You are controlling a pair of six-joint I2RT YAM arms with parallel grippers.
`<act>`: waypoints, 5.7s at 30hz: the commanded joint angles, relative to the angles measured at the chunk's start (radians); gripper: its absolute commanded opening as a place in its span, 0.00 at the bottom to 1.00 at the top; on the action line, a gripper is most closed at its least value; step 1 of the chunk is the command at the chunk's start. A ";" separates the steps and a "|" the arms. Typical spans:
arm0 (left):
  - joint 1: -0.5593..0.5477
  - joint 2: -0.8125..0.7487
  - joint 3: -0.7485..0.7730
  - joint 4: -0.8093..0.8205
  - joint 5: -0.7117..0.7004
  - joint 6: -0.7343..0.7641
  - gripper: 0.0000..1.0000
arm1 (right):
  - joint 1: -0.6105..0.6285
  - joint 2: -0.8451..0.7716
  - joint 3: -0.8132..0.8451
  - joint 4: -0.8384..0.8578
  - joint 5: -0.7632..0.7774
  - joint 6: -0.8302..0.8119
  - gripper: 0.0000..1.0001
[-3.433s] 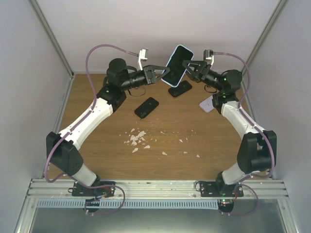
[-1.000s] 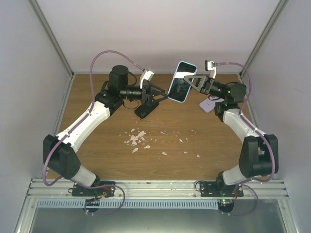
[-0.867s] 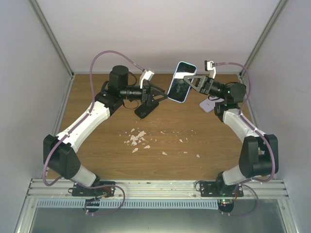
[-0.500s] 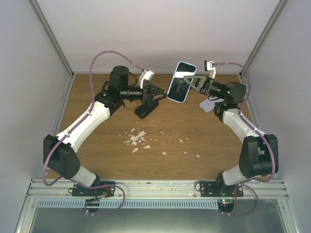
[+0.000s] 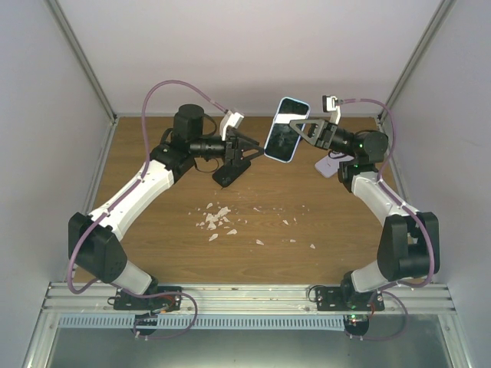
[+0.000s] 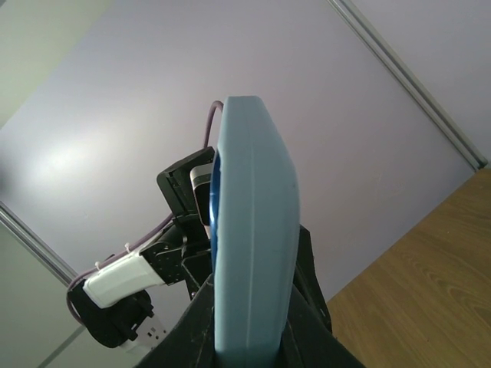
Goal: Take the phone out of the phone case
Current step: Remove the phone case from the phone.
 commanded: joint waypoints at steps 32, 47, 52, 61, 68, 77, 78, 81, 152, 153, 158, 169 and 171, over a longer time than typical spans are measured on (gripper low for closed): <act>0.047 0.036 -0.058 0.035 -0.104 -0.059 0.43 | 0.036 -0.042 0.030 0.325 0.067 0.257 0.01; 0.064 0.038 -0.051 0.095 -0.010 -0.101 0.45 | 0.047 -0.045 0.021 0.323 0.096 0.322 0.01; 0.070 -0.034 -0.098 0.170 0.122 -0.108 0.61 | 0.041 -0.043 0.013 0.298 0.096 0.289 0.00; 0.062 -0.145 -0.165 0.304 0.141 -0.124 0.68 | 0.040 -0.037 0.009 0.293 0.091 0.271 0.00; 0.029 -0.131 -0.124 0.288 0.110 -0.130 0.65 | 0.043 -0.043 0.009 0.292 0.081 0.254 0.01; 0.002 -0.114 -0.100 0.279 0.088 -0.130 0.64 | 0.049 -0.047 0.003 0.290 0.075 0.245 0.01; 0.001 -0.112 -0.099 0.275 0.081 -0.129 0.63 | 0.049 -0.048 0.003 0.291 0.076 0.245 0.01; -0.005 -0.107 -0.097 0.274 0.064 -0.131 0.63 | 0.051 -0.046 0.005 0.294 0.074 0.244 0.01; 0.040 -0.016 -0.047 0.272 0.049 -0.187 0.51 | 0.201 -0.022 0.003 0.316 -0.043 0.165 0.00; 0.041 -0.016 -0.040 0.288 0.070 -0.198 0.51 | 0.208 -0.020 -0.001 0.310 -0.047 0.157 0.00; 0.041 -0.008 -0.004 0.300 0.089 -0.209 0.51 | 0.238 -0.016 -0.020 0.291 -0.066 0.130 0.01; 0.039 0.031 0.081 0.246 0.164 -0.139 0.51 | 0.297 -0.014 -0.046 0.178 -0.124 0.034 0.01; 0.035 0.034 0.092 0.234 0.163 -0.132 0.51 | 0.310 -0.011 -0.045 0.130 -0.139 0.001 0.01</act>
